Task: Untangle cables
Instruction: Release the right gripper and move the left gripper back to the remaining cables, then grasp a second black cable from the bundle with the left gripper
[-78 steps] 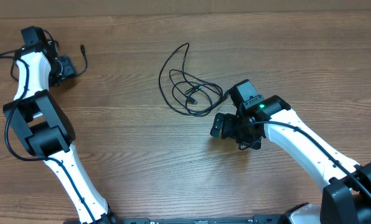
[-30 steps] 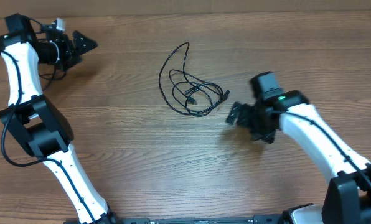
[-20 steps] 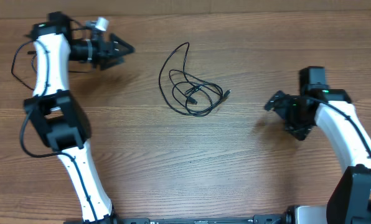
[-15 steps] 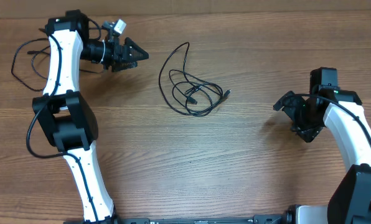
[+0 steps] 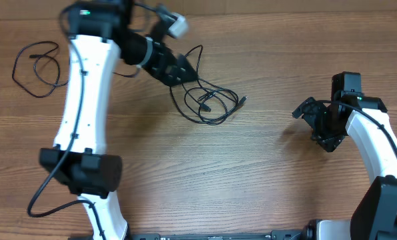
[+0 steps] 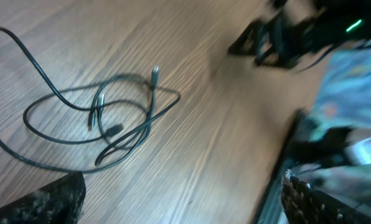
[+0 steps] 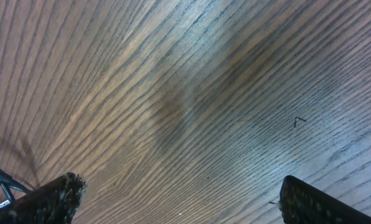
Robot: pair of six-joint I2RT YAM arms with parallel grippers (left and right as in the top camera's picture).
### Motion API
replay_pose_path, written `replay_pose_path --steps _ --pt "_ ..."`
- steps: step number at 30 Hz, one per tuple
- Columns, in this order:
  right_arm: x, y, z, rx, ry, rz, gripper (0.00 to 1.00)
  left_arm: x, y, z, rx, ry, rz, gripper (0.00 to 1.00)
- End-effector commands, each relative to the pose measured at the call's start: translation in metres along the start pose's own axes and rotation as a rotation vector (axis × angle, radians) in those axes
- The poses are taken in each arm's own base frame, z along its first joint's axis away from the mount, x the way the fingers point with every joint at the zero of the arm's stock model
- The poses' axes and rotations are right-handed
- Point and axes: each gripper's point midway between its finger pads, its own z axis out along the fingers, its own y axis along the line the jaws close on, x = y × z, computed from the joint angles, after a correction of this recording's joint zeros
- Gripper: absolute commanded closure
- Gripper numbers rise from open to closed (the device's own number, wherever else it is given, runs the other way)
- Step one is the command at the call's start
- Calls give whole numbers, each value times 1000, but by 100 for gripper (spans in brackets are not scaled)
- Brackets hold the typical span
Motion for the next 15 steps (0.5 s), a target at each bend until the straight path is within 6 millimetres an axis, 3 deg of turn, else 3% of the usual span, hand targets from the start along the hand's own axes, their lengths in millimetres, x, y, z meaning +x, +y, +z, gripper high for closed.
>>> replay_pose_path --steps 1,6,10,15 --pt "-2 -5 2 16 -5 3 0 23 34 36 -210 192 1 1" --pt "-2 -5 2 16 -5 3 0 23 53 75 -310 267 67 0" --pt "-2 -5 2 16 -5 3 0 20 66 92 -349 278 93 0" --pt "-2 -5 2 16 -5 3 0 24 58 110 -263 284 58 1"
